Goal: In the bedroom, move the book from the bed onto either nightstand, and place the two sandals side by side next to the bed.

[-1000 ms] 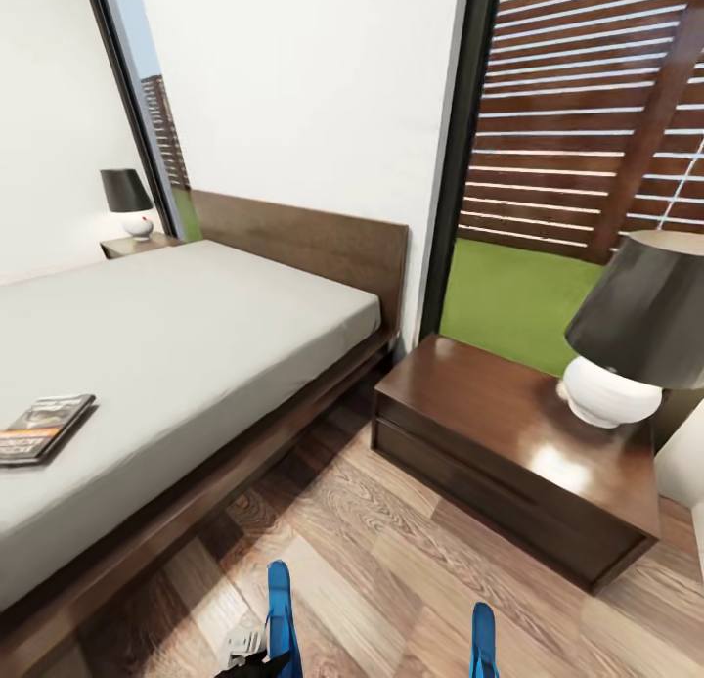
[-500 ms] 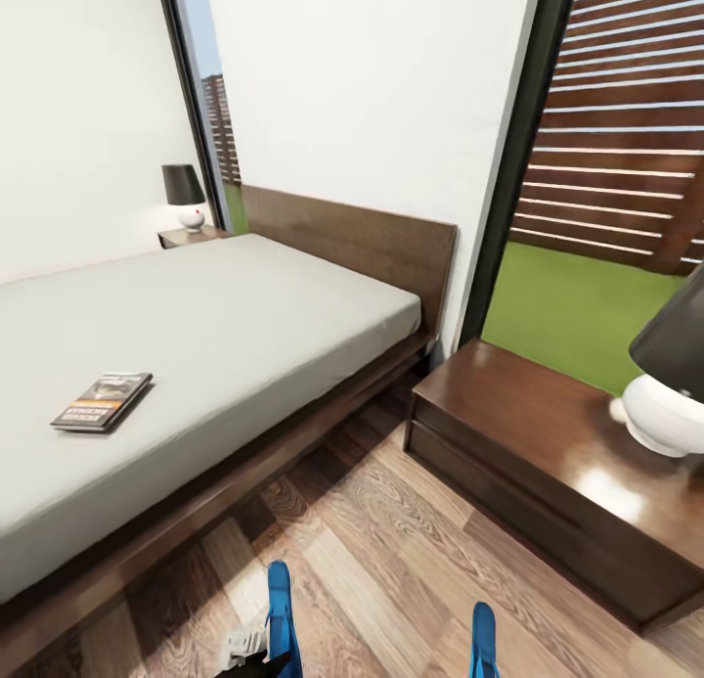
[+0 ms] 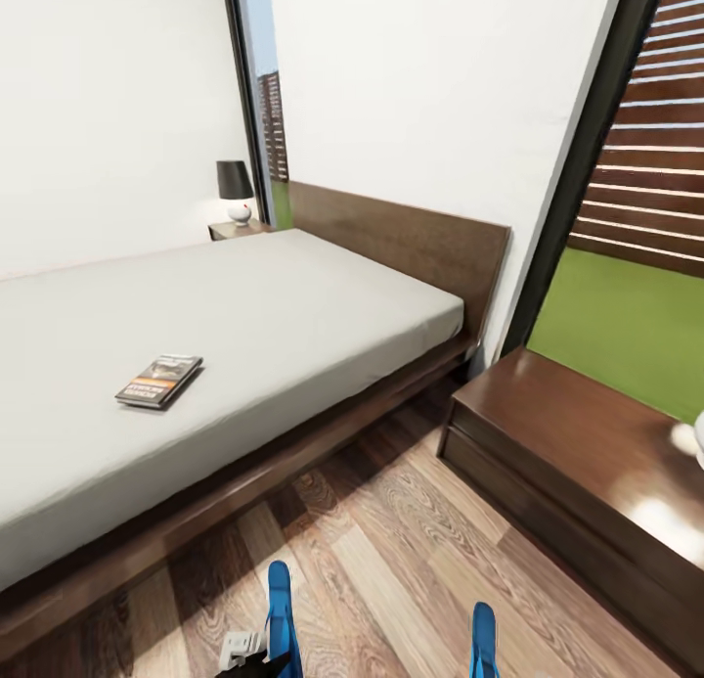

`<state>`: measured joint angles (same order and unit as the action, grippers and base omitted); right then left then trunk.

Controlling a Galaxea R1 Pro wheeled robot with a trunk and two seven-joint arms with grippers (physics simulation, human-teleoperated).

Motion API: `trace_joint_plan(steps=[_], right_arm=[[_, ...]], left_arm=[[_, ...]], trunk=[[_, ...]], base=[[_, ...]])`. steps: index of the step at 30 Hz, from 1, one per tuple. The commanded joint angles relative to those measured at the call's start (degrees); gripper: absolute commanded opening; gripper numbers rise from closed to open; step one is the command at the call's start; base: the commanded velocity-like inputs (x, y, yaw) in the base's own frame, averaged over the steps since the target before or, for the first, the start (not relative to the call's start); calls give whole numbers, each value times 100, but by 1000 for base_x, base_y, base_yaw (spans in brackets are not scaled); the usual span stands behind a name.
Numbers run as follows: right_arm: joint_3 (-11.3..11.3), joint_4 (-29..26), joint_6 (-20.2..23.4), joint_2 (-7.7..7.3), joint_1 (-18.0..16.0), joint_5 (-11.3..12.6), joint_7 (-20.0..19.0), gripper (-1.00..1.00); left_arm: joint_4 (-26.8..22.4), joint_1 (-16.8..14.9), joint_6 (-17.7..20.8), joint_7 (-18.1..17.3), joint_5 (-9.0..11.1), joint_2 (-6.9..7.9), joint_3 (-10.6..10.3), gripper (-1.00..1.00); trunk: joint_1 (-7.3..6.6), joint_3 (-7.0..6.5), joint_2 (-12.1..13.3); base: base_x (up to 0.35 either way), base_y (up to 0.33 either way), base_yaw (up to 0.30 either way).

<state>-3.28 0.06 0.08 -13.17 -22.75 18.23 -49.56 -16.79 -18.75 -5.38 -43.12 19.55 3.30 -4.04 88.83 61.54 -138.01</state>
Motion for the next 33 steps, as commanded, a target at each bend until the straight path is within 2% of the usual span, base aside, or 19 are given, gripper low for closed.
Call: trace_joint_plan(steps=[1,33], right_arm=[[-32,2,1,-2,-1,-13,-18,-100],[-32,2,1,-2,-1,-18,-18,-100]], left_arm=[[9,-5,-53,6,19,4,-41,-100],[9,-5,-53,-3,19,4,-39,-100]], trunk=[[-1,7,-2],[-1,91,-2]], base=[[0,0,274],[0,0,274]])
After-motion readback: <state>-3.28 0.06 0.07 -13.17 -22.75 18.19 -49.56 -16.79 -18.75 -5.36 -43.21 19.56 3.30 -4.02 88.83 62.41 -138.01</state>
